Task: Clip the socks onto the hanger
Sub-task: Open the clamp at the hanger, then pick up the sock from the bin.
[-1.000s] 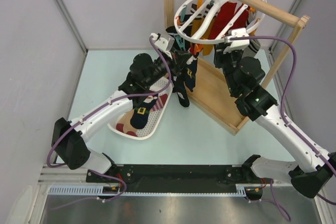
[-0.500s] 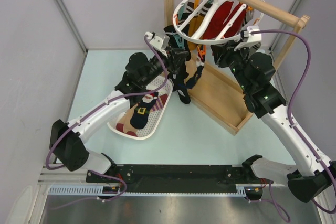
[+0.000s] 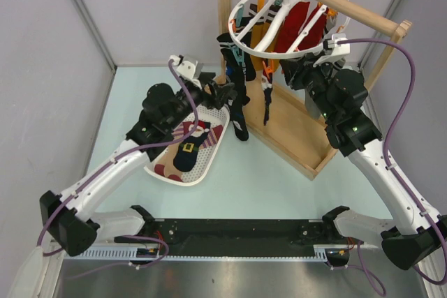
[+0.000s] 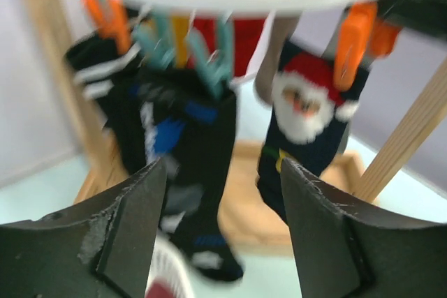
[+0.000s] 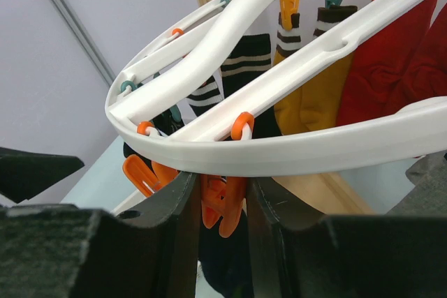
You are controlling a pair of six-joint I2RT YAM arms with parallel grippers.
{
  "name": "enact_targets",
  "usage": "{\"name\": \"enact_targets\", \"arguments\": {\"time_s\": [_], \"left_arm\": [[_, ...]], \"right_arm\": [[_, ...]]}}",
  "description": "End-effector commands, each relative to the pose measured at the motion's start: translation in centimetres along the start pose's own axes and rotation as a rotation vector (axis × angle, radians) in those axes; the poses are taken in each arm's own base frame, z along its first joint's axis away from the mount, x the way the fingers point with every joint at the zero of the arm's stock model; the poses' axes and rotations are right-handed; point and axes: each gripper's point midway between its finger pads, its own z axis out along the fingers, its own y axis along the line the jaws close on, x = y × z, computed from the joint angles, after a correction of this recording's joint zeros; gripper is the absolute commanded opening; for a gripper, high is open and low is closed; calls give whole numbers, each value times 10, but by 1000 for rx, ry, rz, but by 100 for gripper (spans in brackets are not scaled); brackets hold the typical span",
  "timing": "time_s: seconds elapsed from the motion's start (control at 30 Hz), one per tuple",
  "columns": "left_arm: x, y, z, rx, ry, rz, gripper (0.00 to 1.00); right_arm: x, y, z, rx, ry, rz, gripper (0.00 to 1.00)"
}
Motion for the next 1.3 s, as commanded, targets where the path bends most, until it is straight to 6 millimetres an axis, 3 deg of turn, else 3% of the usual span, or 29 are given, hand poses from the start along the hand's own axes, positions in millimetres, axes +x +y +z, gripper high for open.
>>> {"name": "enact_targets", "arguments": {"time_s": [0.0, 0.03, 0.1, 0.13, 0.2, 0.3, 0.4, 0.43, 0.5, 0.53, 0.57, 0.63, 0.67, 0.73, 0.77, 0.83, 1.0, 1.1, 1.27], "left_arm": [[43, 33, -44, -170, 160, 31, 73], [57, 37, -54, -194, 212, 31, 75], [67, 46, -70, -253, 240, 27, 76], [88, 50, -80, -276, 301, 29, 76], [108, 61, -93, -337, 348, 30, 77], [130, 67, -102, -368, 397, 16, 79], [146, 84, -98, -427, 450, 0, 79], [163, 91, -98, -458, 516, -10, 79], [178, 106, -95, -503, 571, -41, 79], [178, 108, -89, -502, 583, -73, 78], [198, 114, -85, -514, 643, -89, 78], [202, 128, -76, -542, 673, -106, 75], [221, 134, -73, -555, 729, -108, 75], [224, 144, -63, -576, 767, -108, 72], [244, 151, -61, -589, 826, -113, 71], [243, 156, -49, -591, 843, -114, 66], [285, 172, -33, -603, 982, -110, 52], [298, 176, -28, -604, 1025, -118, 46], [335, 182, -35, -617, 1113, -153, 44]], "right_arm": [[-41, 10, -8, -38, -102, 24, 0], [-42, 10, -9, -37, -104, 23, 0], [-41, 9, -7, -33, -102, 24, 0], [-41, 9, -7, -33, -101, 22, 0], [-41, 8, -7, -33, -101, 24, 0], [-33, 6, -7, -27, -72, 20, 0], [-34, 6, -8, -25, -71, 13, 0], [-34, 4, -8, -22, -72, 13, 0], [-35, 3, -9, -16, -73, 11, 0], [-34, 2, -9, -15, -71, 10, 0], [-35, 4, -9, -21, -74, 11, 0], [-36, 3, -9, -20, -76, 10, 0], [-36, 3, -9, -20, -77, 8, 0], [-36, 2, -9, -20, -76, 6, 0], [-35, 2, -9, -18, -75, 6, 0], [-36, 1, -9, -16, -75, 4, 0], [-35, -1, -9, -12, -70, 3, 0], [-34, -2, -9, -8, -69, 0, 0], [-33, -2, -8, -6, -65, 2, 0]]}}
